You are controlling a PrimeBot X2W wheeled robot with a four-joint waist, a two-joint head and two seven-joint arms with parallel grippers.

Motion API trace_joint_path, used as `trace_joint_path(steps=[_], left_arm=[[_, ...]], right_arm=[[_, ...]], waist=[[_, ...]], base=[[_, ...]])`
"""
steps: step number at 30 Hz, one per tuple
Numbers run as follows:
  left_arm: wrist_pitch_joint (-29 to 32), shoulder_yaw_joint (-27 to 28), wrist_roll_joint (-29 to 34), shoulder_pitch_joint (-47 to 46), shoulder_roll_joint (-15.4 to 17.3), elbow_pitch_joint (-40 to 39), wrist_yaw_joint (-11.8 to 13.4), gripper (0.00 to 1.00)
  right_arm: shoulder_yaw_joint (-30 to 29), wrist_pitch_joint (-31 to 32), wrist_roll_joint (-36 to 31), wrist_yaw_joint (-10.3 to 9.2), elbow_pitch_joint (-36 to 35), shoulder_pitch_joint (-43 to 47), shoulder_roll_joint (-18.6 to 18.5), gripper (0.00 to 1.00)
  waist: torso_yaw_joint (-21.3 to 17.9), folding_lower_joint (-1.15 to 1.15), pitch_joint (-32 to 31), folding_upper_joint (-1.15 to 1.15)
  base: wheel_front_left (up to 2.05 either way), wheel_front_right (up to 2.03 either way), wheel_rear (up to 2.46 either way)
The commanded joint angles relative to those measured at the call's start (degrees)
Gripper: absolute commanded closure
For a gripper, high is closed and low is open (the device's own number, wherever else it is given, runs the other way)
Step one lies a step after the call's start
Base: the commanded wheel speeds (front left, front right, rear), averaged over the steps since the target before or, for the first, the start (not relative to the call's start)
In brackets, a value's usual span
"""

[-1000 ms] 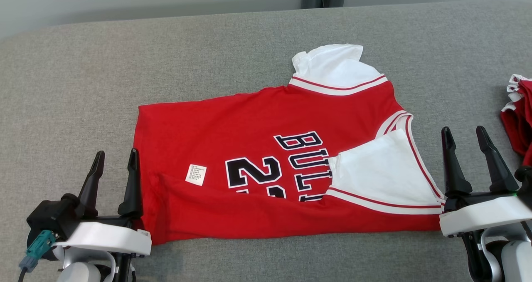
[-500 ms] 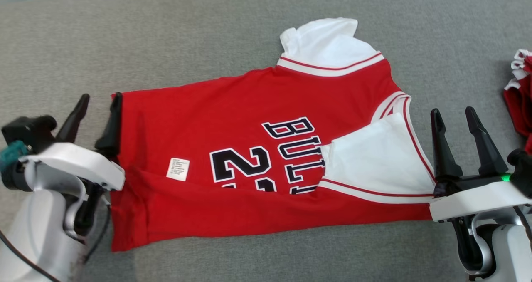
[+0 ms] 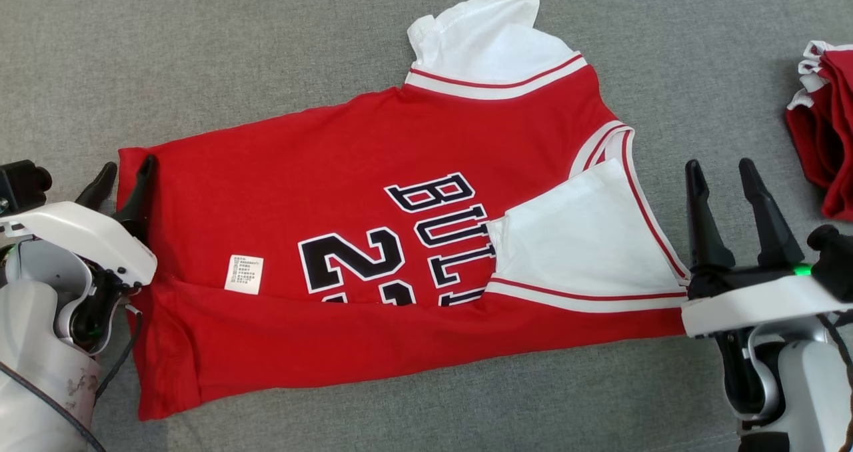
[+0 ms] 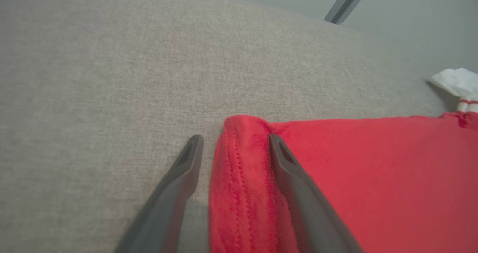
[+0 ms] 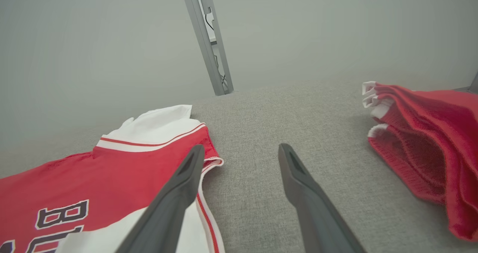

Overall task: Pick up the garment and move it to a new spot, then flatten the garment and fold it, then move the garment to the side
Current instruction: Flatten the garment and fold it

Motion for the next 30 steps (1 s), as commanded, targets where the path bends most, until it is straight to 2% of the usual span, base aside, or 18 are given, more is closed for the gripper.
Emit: trace_joint_path(steps=[1, 2, 8, 12, 15, 20, 30], left_arm=[[0.30, -0.92, -0.64, -0.12, -0.22, 0.72, -0.13, 0.74], [0.73, -1.70, -1.60, -0.21, -0.28, 0.79, -0.15, 1.00], [-0.89, -5.29, -4.19, -1.40, 1.48, 0.15, -0.12, 1.00], [-2.89, -7.50, -4.50, -3.53, 1.32, -0.50, -0.13, 1.00], [-4.32, -9.50, -4.51, -5.51, 0.59, -0.98, -0.13, 1.00], [-5.92, -13.63, -4.63, -9.26, -1.44, -1.48, -0.14, 1.00], [-8.98, -21.29, -6.29, -14.61, -4.27, -0.80, -0.14, 1.00]], right_arm=[[-0.41, -0.42, 0.00, -0.03, 0.10, -0.99, -0.20, 0.00], [-0.60, -0.39, 0.00, -0.03, 0.15, -1.55, -0.20, 0.00], [-3.01, 0.95, 1.44, -0.03, 1.22, -8.87, -4.20, 0.00], [-4.15, 2.96, 3.45, -0.03, 4.99, -16.84, -8.68, 0.00], [-2.71, 5.01, 4.83, -0.03, 9.35, -23.19, -11.86, 0.00], [3.77, 9.54, 6.92, -0.03, 17.48, -32.71, -16.29, 0.00], [20.05, 16.83, 14.21, -0.03, 30.54, -44.11, -20.61, 0.00]], waist=[[0.04, 0.00, 0.04, 0.00], [0.05, 0.00, 0.08, 0.00], [0.66, 0.00, 0.39, 0.00], [2.82, 0.00, 1.18, 0.00], [5.04, 0.00, 2.17, 0.00], [9.57, 0.00, 4.29, 0.00], [15.99, 0.00, 7.76, 0.00]], base=[[0.00, 0.00, 0.00], [0.00, 0.00, 0.00], [0.00, 0.00, 0.00], [0.00, 0.00, 0.00], [0.00, 0.00, 0.00], [0.00, 0.00, 0.00], [0.00, 0.00, 0.00]])
